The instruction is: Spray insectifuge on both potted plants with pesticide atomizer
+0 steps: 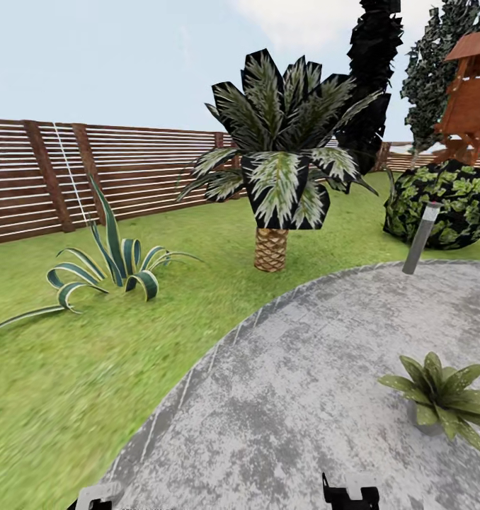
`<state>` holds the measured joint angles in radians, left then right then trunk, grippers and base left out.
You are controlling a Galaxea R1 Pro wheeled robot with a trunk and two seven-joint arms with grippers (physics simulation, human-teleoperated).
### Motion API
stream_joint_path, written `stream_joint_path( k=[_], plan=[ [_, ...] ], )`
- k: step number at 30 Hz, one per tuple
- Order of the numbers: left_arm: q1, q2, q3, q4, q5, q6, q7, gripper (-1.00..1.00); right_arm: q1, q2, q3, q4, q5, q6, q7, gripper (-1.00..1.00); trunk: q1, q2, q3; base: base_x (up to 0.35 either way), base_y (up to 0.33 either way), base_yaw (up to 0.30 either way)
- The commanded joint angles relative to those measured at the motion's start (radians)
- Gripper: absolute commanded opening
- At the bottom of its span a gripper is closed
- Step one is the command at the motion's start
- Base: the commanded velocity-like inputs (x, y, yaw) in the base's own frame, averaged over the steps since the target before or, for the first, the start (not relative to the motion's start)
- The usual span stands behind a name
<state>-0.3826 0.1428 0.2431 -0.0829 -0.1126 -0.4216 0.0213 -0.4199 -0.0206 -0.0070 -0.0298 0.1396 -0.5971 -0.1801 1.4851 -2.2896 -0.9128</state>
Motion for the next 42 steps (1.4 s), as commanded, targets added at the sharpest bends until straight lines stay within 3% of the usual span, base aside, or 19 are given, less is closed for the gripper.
stream_joint_path(
  k=[1,42],
  plan=[
    [-0.001,0.000,0.007,0.002,-0.010,-0.004,0.003,-1.00,0.000,0.000,-0.001,0.001,0.011,-0.001,-0.009,1.00,0.000,0.000,-0.001,0.156,0.000,0.280],
    [0.010,0.001,0.010,0.002,0.001,-0.008,0.005,-1.00,0.000,0.001,-0.001,0.001,0.012,-0.001,-0.009,1.00,0.000,0.000,-0.001,0.307,0.149,0.280]
  ],
)
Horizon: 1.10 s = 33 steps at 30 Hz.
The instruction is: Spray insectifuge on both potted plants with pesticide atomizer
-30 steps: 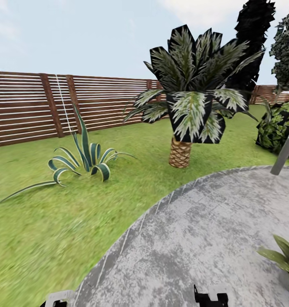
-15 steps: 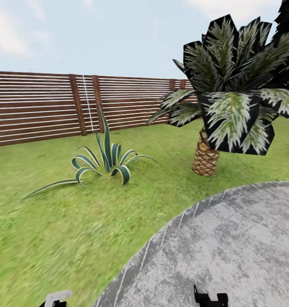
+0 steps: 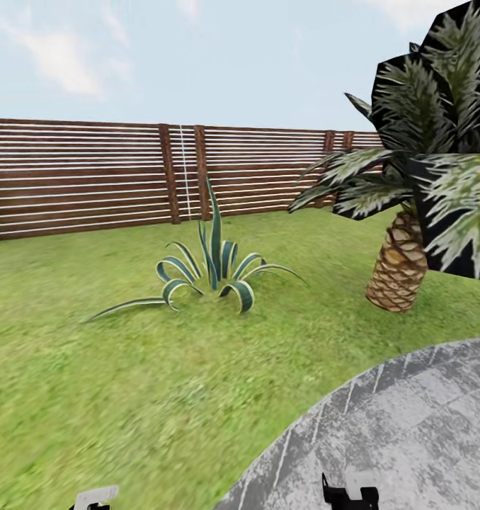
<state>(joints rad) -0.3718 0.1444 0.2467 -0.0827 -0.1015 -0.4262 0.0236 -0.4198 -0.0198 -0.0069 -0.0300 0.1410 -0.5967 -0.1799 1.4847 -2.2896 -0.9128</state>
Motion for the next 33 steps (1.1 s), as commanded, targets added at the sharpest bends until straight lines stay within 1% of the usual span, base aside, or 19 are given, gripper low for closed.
stream_joint_path(
  k=[1,10,15,22,26,33],
  plan=[
    [-0.001,0.000,0.006,0.001,-0.010,-0.003,0.002,-1.00,-0.001,0.000,-0.001,0.001,0.011,-0.002,-0.009,1.00,0.000,0.000,-0.001,0.293,0.218,0.280],
    [-0.001,0.000,0.006,0.000,-0.010,-0.004,0.002,-1.00,-0.001,0.000,-0.001,0.001,0.011,-0.002,-0.009,1.00,0.000,0.000,-0.001,0.293,0.218,0.276],
    [-0.001,-0.001,0.005,0.001,-0.016,-0.003,0.002,-1.00,-0.001,0.002,-0.001,0.001,0.011,-0.002,-0.009,1.00,0.000,0.000,-0.001,0.293,0.218,0.055],
    [-0.001,-0.002,0.005,0.001,-0.011,-0.005,0.002,-1.00,-0.001,0.004,-0.001,0.001,0.009,-0.002,-0.007,1.00,0.000,0.000,-0.001,0.293,0.218,0.022],
    [0.000,-0.002,0.005,0.001,-0.009,-0.006,0.002,-1.00,-0.001,0.015,-0.001,0.001,0.009,-0.002,-0.009,1.00,0.000,0.000,-0.001,0.290,0.218,0.224],
    [0.001,-0.002,0.005,0.001,-0.009,-0.006,0.002,-1.00,-0.001,0.015,-0.001,0.001,0.010,-0.002,-0.009,1.00,0.000,0.000,-0.001,0.244,0.235,0.275]
  ],
)
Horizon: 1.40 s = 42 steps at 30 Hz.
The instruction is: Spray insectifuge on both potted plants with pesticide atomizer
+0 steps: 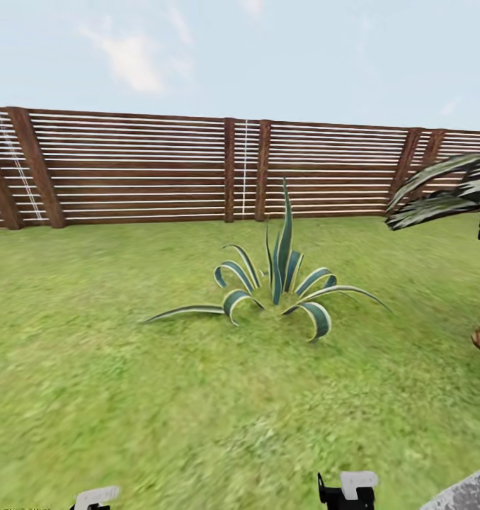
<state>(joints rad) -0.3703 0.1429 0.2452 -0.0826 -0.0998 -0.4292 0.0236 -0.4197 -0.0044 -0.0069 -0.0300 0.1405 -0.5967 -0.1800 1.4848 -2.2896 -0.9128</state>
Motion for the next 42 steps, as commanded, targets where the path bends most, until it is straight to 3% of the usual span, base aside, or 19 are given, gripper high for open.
stream_joint_path(
  k=[1,42],
  plan=[
    [-0.001,0.000,0.006,0.001,-0.010,-0.003,0.002,-1.00,0.000,0.000,-0.001,0.001,0.011,-0.002,-0.009,1.00,0.000,0.000,-0.001,0.198,0.255,0.278],
    [-0.001,0.000,0.007,0.002,-0.009,-0.003,0.002,-1.00,-0.001,0.000,-0.001,0.001,0.011,-0.002,-0.009,1.00,0.000,0.000,-0.001,0.192,0.286,0.278]
  ],
)
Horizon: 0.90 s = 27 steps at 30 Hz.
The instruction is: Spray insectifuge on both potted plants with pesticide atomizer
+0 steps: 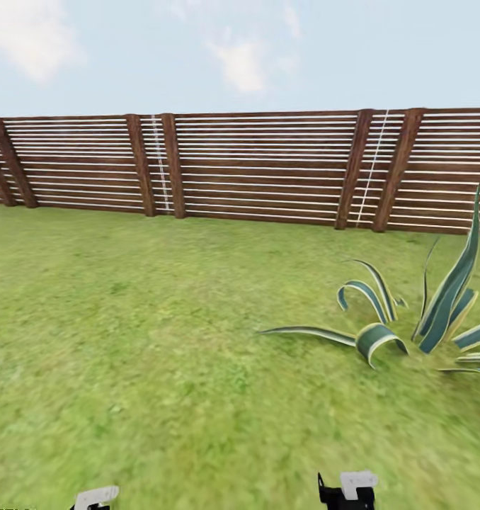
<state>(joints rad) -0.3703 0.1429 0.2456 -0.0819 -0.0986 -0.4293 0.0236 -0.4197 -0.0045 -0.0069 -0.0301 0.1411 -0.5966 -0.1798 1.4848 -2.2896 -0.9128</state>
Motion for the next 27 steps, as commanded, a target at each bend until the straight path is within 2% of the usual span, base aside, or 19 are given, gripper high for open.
stream_joint_path(
  k=[1,24,27],
  plan=[
    [-0.001,0.000,0.006,0.002,-0.010,-0.003,0.002,-1.00,-0.001,0.000,-0.001,0.001,0.011,-0.002,-0.009,1.00,0.000,0.000,-0.001,0.233,0.279,0.278],
    [-0.001,0.000,0.006,0.001,-0.010,-0.003,0.002,-1.00,-0.001,0.000,-0.001,0.001,0.012,-0.002,-0.009,1.00,0.000,0.000,-0.001,0.233,0.279,0.278],
    [-0.001,0.000,0.007,0.001,-0.010,-0.003,0.002,-1.00,-0.001,0.000,-0.001,0.001,0.013,-0.002,-0.008,1.00,0.000,0.000,-0.001,0.237,0.273,0.138]
  ],
)
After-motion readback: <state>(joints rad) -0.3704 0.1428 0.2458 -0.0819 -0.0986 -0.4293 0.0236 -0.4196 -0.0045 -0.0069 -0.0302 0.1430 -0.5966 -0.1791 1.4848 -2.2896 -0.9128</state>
